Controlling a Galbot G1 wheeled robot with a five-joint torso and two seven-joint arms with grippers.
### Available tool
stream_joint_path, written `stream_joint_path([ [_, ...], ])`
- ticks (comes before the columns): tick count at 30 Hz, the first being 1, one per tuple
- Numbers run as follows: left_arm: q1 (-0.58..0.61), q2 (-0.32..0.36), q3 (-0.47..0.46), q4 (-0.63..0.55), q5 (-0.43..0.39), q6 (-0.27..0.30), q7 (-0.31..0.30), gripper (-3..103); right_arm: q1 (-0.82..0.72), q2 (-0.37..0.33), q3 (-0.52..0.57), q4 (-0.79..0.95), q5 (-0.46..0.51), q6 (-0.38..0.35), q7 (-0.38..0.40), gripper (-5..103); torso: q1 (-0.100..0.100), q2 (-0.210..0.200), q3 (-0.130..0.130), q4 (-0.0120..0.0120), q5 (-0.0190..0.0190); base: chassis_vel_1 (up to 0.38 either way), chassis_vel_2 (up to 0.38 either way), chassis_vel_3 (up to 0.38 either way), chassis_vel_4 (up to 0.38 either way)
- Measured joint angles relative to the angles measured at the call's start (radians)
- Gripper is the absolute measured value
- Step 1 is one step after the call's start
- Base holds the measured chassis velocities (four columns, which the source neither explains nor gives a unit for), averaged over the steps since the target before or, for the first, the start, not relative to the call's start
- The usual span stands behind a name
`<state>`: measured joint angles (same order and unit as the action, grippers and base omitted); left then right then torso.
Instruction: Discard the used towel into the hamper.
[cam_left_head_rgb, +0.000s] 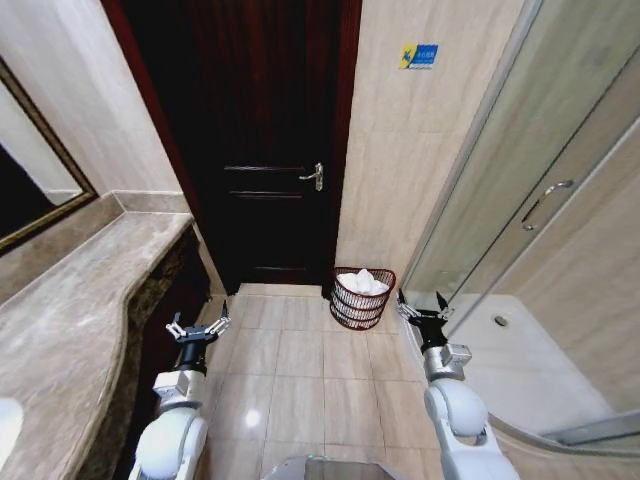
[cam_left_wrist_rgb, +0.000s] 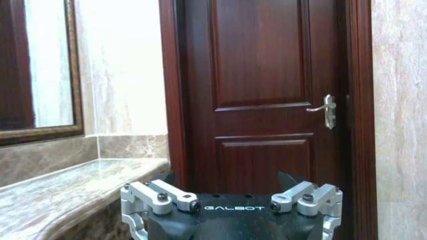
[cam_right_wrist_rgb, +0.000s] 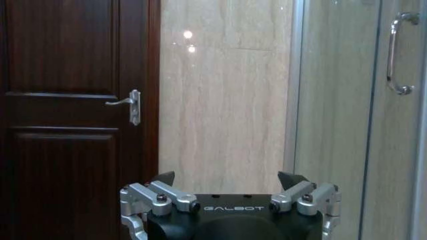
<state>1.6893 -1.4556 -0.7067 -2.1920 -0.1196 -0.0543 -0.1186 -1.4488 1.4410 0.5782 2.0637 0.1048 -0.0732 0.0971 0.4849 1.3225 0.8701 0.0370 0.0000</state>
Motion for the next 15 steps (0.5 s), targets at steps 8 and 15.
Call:
stream_joint_path([
  [8, 0.0, 0.0, 0.0, 0.0, 0.0, 0.0, 0.0, 100, 0.0, 0.0, 0.0, 0.0, 0.0, 0.0, 0.0, 100, 0.0, 0.0, 0.0, -0.0002, 0.0002, 0.122, -0.12, -0.109, 0.128],
  [15, 0.0, 0.0, 0.0, 0.0, 0.0, 0.0, 0.0, 100, 0.0, 0.0, 0.0, 0.0, 0.0, 0.0, 0.0, 100, 0.0, 0.0, 0.0, -0.0002, 0.0, 0.131, -0.115, -0.127, 0.139],
])
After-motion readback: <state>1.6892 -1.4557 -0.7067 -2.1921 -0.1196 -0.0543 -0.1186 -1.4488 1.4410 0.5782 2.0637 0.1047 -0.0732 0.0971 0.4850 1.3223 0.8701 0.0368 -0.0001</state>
